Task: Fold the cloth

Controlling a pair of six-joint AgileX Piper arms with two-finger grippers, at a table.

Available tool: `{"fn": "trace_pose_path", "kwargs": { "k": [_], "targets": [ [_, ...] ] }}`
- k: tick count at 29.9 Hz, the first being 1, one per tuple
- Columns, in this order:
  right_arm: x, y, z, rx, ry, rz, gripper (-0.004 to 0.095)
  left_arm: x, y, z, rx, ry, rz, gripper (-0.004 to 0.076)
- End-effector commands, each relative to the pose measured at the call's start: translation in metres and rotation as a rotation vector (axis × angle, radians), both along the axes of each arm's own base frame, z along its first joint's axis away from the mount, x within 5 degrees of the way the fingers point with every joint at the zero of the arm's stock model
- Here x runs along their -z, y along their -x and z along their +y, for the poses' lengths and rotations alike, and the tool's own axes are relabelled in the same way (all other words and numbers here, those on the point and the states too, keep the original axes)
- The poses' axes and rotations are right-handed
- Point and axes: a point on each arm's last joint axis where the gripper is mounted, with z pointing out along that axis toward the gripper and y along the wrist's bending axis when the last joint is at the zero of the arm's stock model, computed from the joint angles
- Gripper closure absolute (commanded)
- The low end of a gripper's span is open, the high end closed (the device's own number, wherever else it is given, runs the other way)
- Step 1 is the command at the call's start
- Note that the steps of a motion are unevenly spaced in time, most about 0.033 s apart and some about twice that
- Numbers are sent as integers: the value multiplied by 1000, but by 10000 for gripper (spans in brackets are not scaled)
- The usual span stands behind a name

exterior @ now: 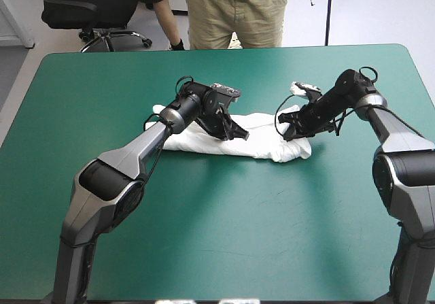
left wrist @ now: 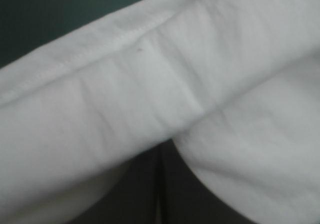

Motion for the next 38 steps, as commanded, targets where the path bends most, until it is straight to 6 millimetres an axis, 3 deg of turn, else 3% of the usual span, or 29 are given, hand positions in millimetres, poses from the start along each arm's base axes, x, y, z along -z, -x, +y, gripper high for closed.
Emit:
{"fn": "trace_pose_path", "kwargs": {
  "k": [1, 5, 9, 15, 20, 25, 31, 34, 38],
  "targets": [
    [-76, 9, 7, 4, -86, -181, 921, -26, 4, -1, -1, 46, -38, 741],
    [-121, 14, 13, 3, -160, -297, 921, -26, 4, -1, -1, 46, -38, 741],
    [-150, 21, 25, -52, -213, -339, 921, -26, 4, -1, 7, 48, -39, 741],
    [-171, 27, 47, -108, -243, -401, 921, -26, 4, -1, 7, 47, -39, 741],
    [-174, 28, 51, -119, -240, -411, 921, -27, 4, 0, 7, 40, -42, 741],
    [-172, 28, 49, -113, -219, -408, 921, -69, 16, 19, 14, -49, -113, 741],
    [-182, 30, 52, -118, -227, -435, 921, -148, 53, 52, 0, -61, -249, 741],
    [-187, 33, 57, -132, -227, -454, 921, -167, 77, 68, -3, -62, -256, 741],
    [-189, 36, 72, -154, -228, -478, 921, -170, 111, 92, -2, -97, -234, 741]
  ]
}}
